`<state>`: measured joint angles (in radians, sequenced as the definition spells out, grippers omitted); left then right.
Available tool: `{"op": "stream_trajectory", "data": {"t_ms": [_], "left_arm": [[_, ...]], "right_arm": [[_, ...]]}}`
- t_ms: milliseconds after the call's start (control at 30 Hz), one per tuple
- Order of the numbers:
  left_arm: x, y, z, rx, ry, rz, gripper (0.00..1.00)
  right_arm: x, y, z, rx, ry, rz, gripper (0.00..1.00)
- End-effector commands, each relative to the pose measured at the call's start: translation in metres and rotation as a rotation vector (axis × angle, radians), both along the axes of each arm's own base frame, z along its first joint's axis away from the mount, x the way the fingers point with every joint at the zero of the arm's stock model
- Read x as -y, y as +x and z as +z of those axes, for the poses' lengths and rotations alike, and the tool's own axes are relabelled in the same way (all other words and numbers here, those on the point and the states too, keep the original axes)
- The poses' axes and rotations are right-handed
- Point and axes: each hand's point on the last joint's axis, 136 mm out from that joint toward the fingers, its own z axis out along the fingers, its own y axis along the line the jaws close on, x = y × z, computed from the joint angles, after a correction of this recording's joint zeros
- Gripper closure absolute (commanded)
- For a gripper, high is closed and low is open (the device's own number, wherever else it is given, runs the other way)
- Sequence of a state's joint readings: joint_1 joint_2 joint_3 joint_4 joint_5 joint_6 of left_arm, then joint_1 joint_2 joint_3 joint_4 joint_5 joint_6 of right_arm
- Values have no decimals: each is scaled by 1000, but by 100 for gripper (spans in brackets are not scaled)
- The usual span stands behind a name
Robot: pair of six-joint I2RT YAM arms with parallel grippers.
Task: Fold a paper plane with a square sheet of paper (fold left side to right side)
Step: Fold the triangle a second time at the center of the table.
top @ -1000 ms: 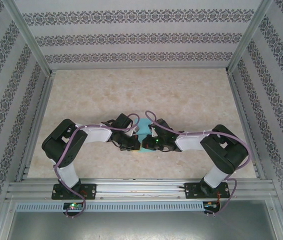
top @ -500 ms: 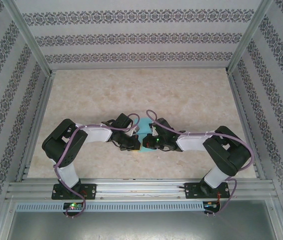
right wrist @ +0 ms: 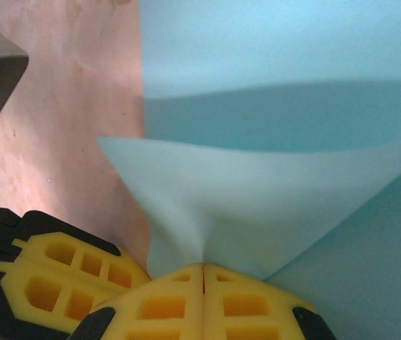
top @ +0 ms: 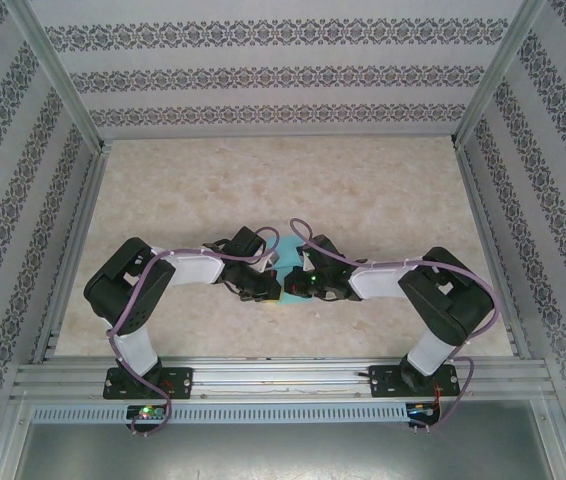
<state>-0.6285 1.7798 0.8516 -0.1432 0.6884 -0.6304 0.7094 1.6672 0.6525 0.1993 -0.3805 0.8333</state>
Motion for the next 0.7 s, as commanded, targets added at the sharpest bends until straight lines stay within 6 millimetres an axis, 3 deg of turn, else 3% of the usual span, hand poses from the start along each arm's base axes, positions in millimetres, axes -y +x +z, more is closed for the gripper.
{"op": "stream_trajectory", "data": {"t_ms": [0,333,667], "left_arm": [[-23,-15,-33,-65,159,22,100],[-34,-20,-40,-95,223,30,100],[-40,-24,-45,-126,253,39,100]], "right_arm": [[-2,7,-1,19,-7,-10,100],[18,7,-17,0,-103,-32,100],[38,19,-18,-2,-143,-47,100]]}}
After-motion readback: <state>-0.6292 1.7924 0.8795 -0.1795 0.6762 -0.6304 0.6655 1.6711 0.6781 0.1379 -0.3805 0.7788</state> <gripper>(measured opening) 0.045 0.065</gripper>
